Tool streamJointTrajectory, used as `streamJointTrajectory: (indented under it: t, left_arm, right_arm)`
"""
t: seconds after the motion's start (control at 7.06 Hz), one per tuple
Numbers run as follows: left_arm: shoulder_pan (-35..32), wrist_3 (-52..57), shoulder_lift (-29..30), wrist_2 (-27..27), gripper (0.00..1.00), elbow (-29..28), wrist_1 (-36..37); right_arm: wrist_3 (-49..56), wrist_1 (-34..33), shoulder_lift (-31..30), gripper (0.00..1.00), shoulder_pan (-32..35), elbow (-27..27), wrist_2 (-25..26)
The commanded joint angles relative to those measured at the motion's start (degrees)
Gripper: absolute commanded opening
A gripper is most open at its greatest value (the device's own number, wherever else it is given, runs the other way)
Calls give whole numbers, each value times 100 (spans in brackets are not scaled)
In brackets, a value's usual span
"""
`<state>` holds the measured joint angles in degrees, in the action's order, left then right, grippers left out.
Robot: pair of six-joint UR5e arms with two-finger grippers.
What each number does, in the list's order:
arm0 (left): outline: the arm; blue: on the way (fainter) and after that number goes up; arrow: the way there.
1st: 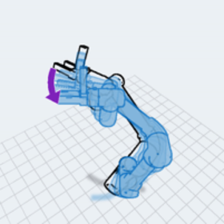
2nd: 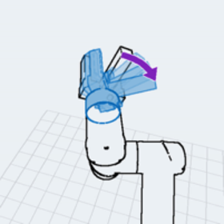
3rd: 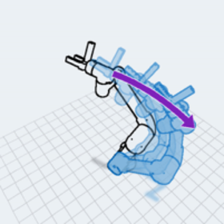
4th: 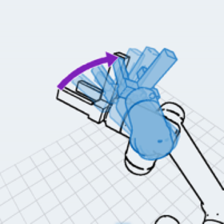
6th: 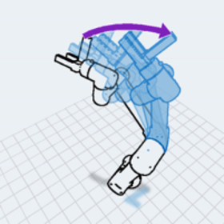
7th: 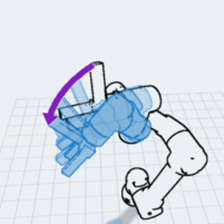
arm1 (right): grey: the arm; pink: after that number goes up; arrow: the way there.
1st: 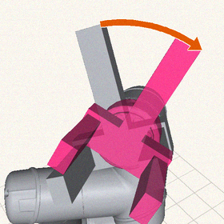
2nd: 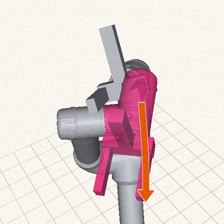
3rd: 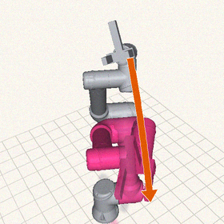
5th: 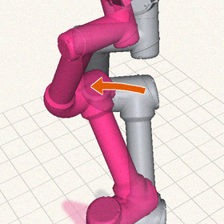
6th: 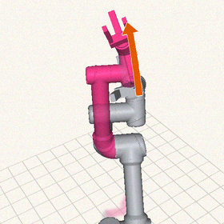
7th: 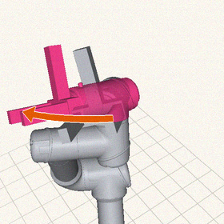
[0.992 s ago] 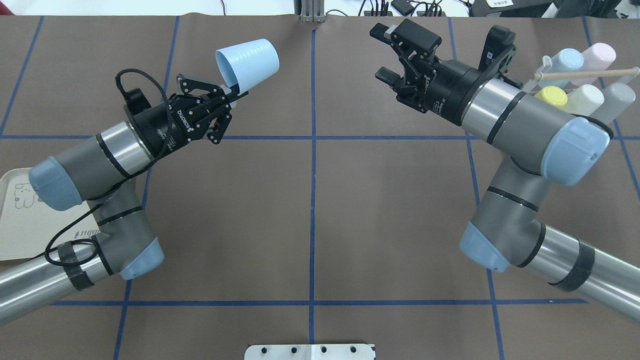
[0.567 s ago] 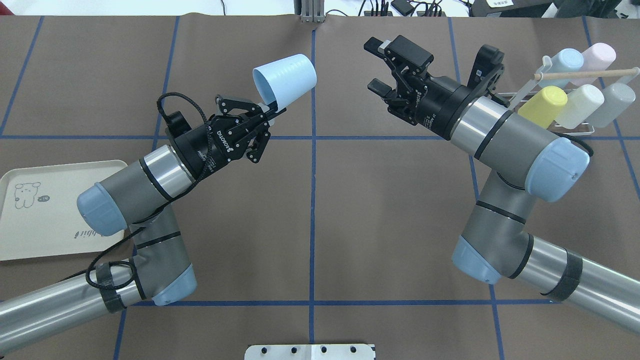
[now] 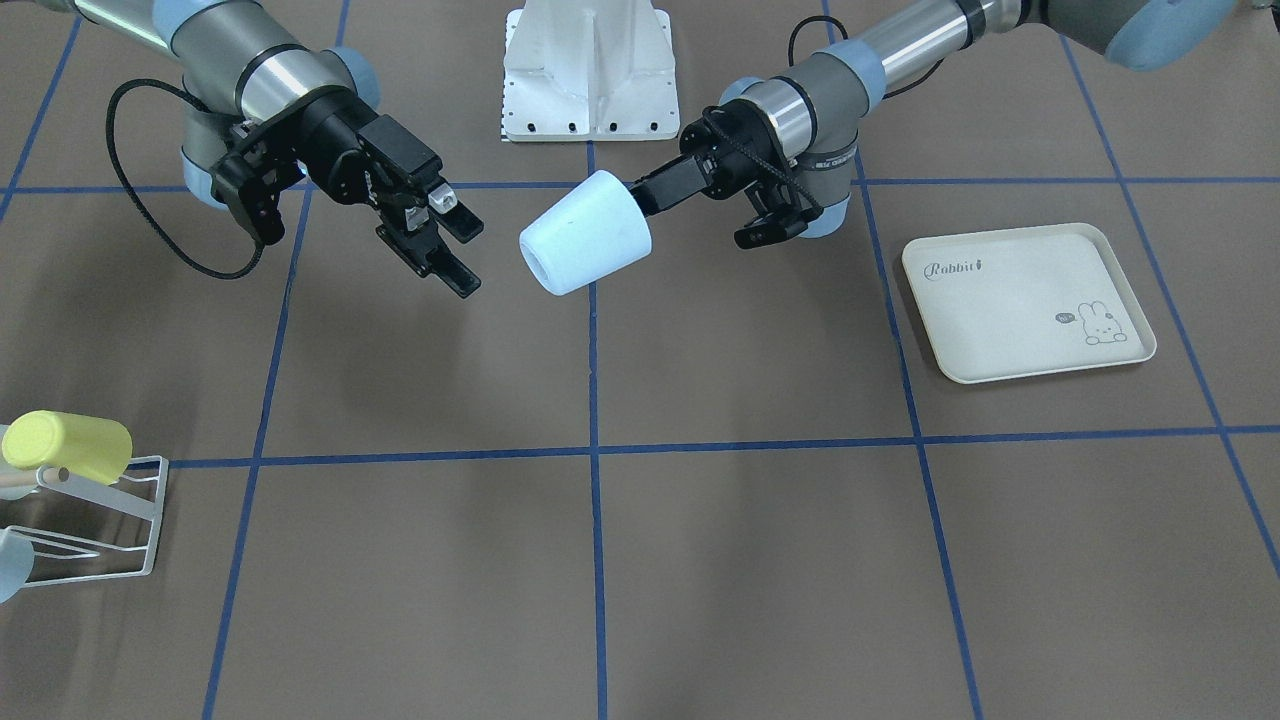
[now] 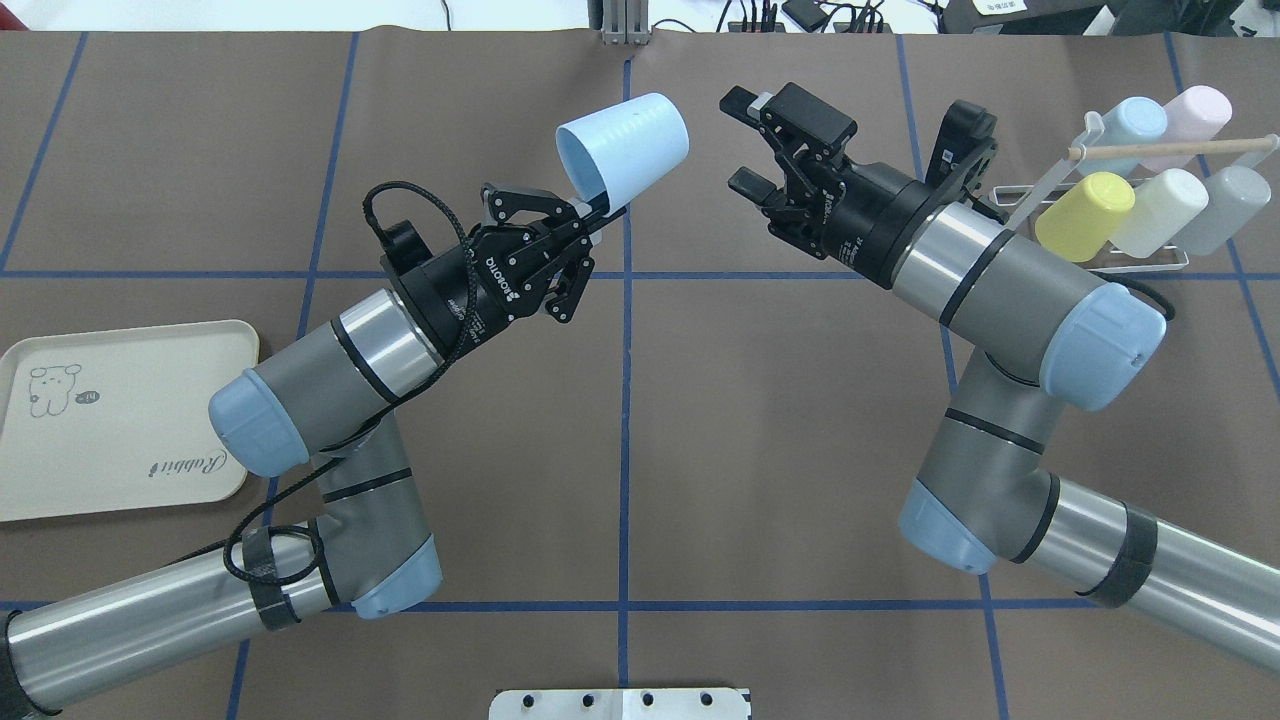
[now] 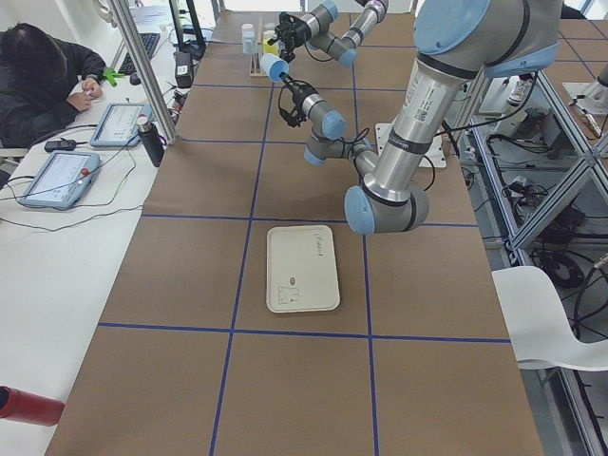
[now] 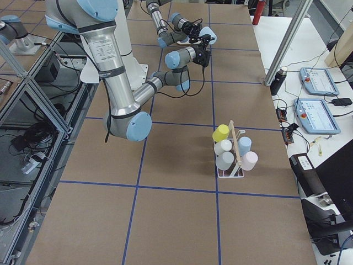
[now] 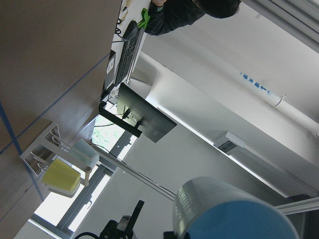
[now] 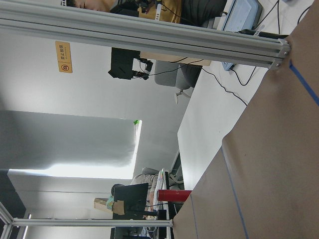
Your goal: Transfer IKEA cup to right arm and place on rack
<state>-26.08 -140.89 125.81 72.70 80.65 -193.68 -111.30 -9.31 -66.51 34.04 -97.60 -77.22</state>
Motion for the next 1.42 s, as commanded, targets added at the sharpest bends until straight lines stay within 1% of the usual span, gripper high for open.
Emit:
streamJointTrajectory:
  t: [0.0,0.85,0.99,1.28]
  left_arm:
    - [76,0,250,-124,0,-277,-20]
    - [304,9,462,-291,0,-295,50]
    - [383,0,479,-414,0,-295,50]
    - [428,9,646,-468,0,-356,85]
  right_arm:
    - [3,-1,76,100,-12,66,14]
    - [-15,8,112,100,-21,75,14]
    - [-15,8,112,100,-21,66,14]
    - [-23,8,112,100,-21,48,14]
